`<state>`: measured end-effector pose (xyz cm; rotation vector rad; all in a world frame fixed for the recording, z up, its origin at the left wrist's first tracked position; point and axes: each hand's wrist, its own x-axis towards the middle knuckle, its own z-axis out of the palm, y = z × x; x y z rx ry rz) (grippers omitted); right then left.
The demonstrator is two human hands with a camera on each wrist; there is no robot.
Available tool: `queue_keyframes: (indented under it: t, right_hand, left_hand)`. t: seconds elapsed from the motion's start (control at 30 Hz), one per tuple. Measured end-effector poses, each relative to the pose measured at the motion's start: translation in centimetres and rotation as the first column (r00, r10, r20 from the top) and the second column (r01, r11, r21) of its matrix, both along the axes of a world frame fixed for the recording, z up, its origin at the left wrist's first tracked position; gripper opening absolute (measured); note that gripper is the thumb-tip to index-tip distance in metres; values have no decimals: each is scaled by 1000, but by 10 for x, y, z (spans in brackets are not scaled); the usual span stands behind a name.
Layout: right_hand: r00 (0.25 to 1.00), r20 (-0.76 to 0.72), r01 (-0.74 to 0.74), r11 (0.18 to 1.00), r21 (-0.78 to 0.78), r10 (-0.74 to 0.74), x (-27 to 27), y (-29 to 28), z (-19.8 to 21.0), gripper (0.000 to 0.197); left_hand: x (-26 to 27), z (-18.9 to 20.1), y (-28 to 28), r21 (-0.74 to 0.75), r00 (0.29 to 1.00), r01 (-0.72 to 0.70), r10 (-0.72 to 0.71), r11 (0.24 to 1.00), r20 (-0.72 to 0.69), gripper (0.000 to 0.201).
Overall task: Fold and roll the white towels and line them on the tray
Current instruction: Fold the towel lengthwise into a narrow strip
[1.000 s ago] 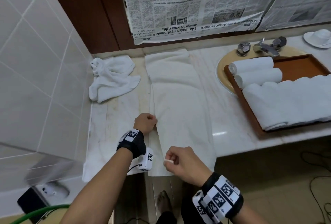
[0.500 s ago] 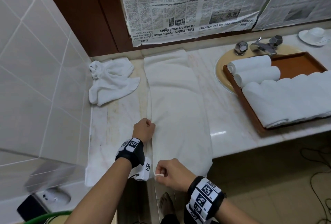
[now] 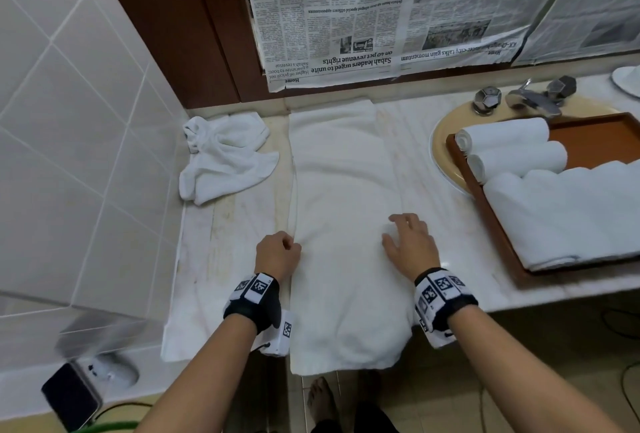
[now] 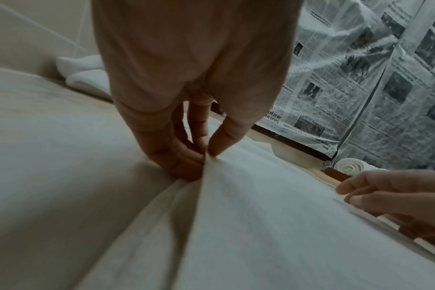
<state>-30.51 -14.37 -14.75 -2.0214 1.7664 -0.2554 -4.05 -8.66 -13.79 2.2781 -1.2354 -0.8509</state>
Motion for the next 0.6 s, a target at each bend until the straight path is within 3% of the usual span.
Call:
queue_keyframes:
  t: [0.2,0.47,0.6]
  right_hand:
    - [995,-93,-35,999,-14,34,-15,-22,-14,38]
    - [996,-58,-69,996,61,72,-32,-57,-6,32]
    - [991,-91,-90,993,81,97,-26,-75,4,35]
  left_hand:
    - [-5,-3,0,47,991,-130,131,990,-28,16]
    - [-16,-3,-7,219,999,-32,35,975,-6,30]
    - [-9,2,-30,133,999,-28,23,991,39,25]
